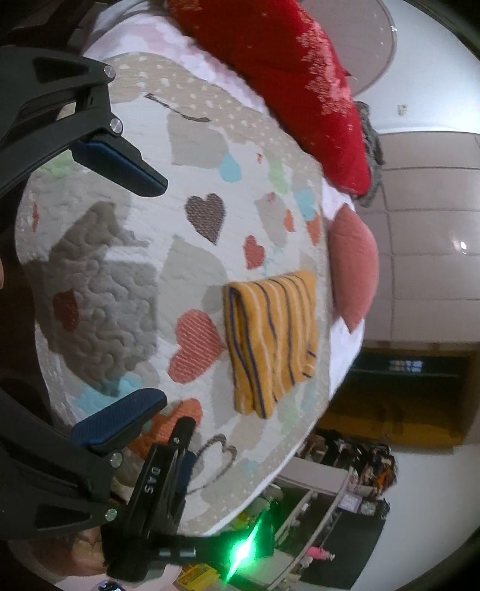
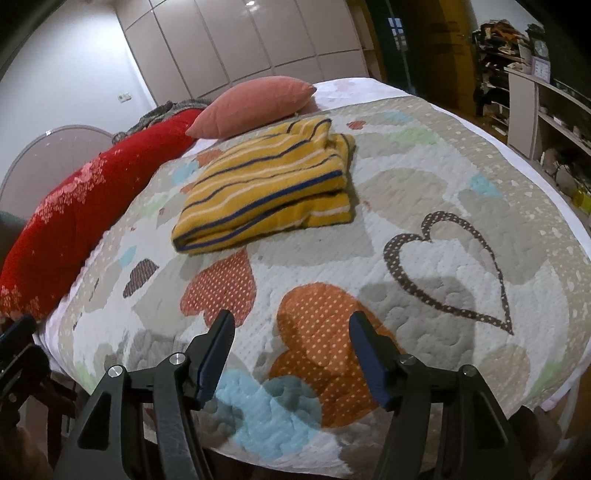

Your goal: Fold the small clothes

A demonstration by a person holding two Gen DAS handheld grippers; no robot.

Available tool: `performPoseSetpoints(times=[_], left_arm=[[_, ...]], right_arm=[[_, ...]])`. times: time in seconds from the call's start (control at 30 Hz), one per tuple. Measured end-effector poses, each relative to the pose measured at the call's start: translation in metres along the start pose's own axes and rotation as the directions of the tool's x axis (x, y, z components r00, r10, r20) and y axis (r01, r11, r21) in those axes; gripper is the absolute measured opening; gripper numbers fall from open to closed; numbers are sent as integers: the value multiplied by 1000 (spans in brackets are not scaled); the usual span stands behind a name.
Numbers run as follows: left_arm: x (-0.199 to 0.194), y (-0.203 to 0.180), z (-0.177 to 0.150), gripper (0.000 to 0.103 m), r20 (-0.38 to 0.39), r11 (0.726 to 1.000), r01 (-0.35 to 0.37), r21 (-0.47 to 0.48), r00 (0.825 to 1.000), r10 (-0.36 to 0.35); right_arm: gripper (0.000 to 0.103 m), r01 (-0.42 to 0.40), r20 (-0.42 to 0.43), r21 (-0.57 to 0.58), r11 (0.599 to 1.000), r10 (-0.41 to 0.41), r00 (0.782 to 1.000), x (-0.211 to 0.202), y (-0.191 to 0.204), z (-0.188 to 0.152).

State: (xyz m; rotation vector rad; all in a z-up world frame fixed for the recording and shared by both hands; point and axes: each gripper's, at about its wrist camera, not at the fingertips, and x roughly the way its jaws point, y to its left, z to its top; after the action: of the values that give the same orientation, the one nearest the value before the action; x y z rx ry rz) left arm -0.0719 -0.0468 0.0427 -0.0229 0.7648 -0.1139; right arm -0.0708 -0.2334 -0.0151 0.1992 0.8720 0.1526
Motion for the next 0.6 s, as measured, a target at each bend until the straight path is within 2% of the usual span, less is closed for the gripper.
performPoseSetpoints(times=[0.1,0.3,0.6], left_arm=[[7,3,-3,103,-39,1000,-22,-14,999,21],[11,4,-10,103,-54,996,-84,12,995,85],[19,14,-20,103,-112,994,-104,-13,988,102]], right_arm=[[70,9,3,-22,1000,-9,1000,-1,5,-3],[72,24,8,-42,999,-24,1000,-2,12,-5],[73,20,-10,-124,992,-21,1000,3,38,-12]])
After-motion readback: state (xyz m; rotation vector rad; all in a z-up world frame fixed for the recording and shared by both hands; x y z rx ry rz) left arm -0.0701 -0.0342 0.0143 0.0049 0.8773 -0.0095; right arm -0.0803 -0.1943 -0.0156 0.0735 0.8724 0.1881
